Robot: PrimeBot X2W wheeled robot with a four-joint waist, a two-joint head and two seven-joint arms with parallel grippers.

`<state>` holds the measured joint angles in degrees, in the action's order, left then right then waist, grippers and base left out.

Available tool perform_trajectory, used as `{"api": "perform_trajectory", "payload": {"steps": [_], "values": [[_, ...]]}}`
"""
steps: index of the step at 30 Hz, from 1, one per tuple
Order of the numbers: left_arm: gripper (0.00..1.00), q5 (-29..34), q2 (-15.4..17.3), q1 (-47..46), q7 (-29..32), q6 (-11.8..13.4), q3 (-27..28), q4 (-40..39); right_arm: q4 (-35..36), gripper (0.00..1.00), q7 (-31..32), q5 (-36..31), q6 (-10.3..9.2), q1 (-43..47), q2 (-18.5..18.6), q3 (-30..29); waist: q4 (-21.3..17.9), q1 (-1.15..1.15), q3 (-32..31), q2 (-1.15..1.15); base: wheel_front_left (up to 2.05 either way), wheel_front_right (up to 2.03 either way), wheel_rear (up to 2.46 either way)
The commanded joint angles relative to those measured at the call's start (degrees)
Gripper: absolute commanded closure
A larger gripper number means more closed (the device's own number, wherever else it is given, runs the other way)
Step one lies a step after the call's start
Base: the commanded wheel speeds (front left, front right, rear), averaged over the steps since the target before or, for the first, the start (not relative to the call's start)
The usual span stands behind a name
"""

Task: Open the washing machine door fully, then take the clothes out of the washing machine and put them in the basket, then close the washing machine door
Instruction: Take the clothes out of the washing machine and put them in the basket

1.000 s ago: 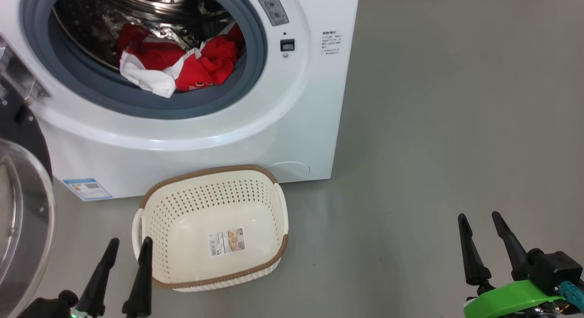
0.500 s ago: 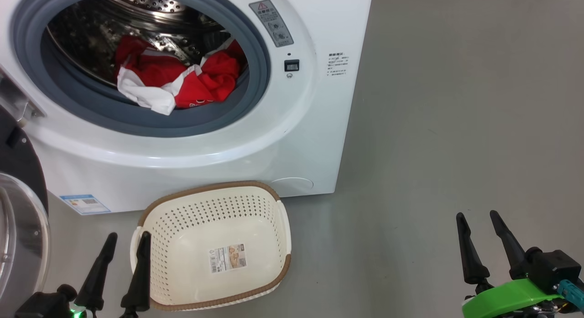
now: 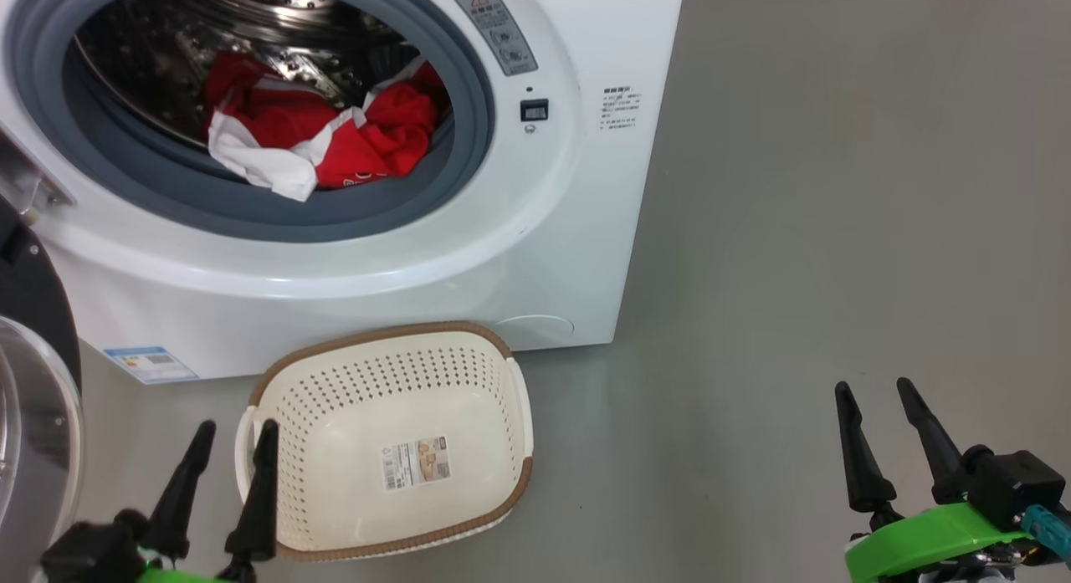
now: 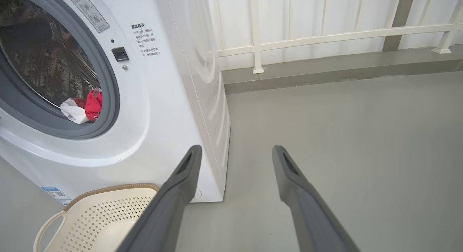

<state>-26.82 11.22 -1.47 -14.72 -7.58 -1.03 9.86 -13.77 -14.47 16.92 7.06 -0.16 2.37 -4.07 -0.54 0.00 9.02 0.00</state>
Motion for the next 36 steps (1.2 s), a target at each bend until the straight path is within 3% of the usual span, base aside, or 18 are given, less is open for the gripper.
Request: {"api": "perform_trajectory", "payload": {"steps": [1,7,14,36], "values": [[0.0,1.4,1.1,-4.0,-0.3,0.1,1.6,0.2,1.4,0.0,-0.5,0.4,0.43,-2.3,0.5,1.5,0.0,0.0,1.1,0.0,0.0,0.0,0.0],[0.0,3.4,1.1,-12.9,-0.3,0.1,0.1,6.1,1.7,0.0,-0.5,1.2,0.43,-3.9,0.5,2.4,-1.0,0.0,4.1,0.0,0.0,0.0,0.0],[0.0,4.6,3.3,-25.6,-0.3,0.1,-3.6,16.1,2.1,0.0,-0.5,2.6,0.43,-6.1,0.5,3.9,-4.0,0.0,8.9,0.0,0.0,0.0,0.0],[0.0,-3.9,12.8,-61.2,0.1,0.1,-17.3,45.9,5.0,0.0,-0.5,7.5,0.43,-10.8,0.5,6.3,-10.8,0.0,21.7,0.0,0.0,0.0,0.0]]}}
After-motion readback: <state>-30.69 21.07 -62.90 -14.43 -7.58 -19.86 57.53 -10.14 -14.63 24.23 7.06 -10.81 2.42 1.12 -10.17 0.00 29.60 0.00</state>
